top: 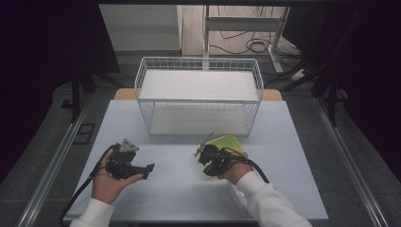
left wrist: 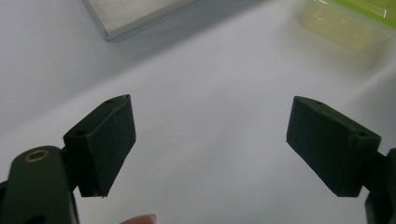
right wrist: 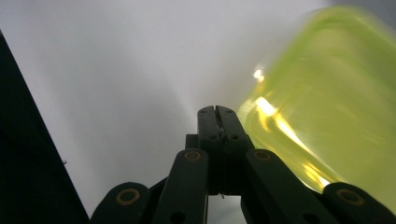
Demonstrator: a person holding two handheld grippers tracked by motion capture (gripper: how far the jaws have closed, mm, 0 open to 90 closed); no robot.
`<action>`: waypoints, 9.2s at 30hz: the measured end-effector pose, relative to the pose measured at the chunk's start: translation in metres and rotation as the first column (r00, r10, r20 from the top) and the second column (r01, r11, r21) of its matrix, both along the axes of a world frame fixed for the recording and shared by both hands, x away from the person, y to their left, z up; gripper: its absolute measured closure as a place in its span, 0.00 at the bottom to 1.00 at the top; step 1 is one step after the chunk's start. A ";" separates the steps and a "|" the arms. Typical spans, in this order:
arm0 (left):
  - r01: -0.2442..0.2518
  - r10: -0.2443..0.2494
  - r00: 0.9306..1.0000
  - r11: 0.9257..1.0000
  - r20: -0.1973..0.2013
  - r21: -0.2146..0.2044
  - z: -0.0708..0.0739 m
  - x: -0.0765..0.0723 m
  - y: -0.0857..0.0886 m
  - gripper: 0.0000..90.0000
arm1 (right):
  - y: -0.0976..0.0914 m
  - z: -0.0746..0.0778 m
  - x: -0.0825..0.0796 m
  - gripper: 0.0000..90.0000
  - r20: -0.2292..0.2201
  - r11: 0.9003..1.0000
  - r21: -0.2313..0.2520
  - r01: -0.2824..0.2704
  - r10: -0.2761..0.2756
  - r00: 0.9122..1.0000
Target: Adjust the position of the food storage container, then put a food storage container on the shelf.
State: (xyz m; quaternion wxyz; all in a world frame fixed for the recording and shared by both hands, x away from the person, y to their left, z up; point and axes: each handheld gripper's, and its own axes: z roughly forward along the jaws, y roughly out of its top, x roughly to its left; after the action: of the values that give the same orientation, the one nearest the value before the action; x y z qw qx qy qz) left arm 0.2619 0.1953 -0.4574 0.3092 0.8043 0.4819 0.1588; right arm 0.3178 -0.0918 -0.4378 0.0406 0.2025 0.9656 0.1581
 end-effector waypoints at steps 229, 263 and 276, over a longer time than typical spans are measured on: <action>-0.136 -0.039 0.911 0.912 -0.411 -0.388 -0.044 0.088 -0.063 0.73 | -0.064 -0.041 0.079 0.63 -0.361 0.832 0.196 0.519 -0.430 0.827; -0.104 -0.093 0.924 0.873 -0.371 -0.476 -0.040 0.076 -0.051 0.88 | -0.079 -0.031 0.071 0.86 -0.437 0.770 0.279 0.574 -0.430 0.790; -0.057 -0.098 0.959 0.854 -0.267 -0.517 -0.016 0.062 -0.045 0.89 | -0.080 -0.010 0.055 0.86 -0.335 0.789 0.370 0.491 -0.379 0.863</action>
State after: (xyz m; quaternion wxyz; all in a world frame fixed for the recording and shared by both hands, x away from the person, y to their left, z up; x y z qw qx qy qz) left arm 0.3243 0.1504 -0.4738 0.4441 0.7104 0.5372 -0.0977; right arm 0.3729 -0.1717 -0.4483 -0.0895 0.4424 0.8275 0.3339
